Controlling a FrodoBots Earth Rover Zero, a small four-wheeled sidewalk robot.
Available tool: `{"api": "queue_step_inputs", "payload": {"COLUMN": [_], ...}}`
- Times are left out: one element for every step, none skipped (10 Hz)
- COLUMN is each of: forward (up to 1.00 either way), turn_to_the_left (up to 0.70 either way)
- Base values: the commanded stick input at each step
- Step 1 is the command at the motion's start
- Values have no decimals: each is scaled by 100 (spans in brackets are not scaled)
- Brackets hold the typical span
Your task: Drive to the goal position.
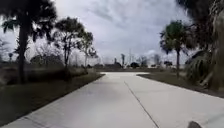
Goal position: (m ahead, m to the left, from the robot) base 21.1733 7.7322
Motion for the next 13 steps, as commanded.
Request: {"api": "queue_step_inputs", "payload": {"forward": [100, 100, 100, 100, 100, 100, 100, 100, 100, 100, 100, 100, 100], "turn_to_the_left": [-13, 0, 0, 0, 0, 0, 0, 0, 0, 0, 0, 0, 0]}}
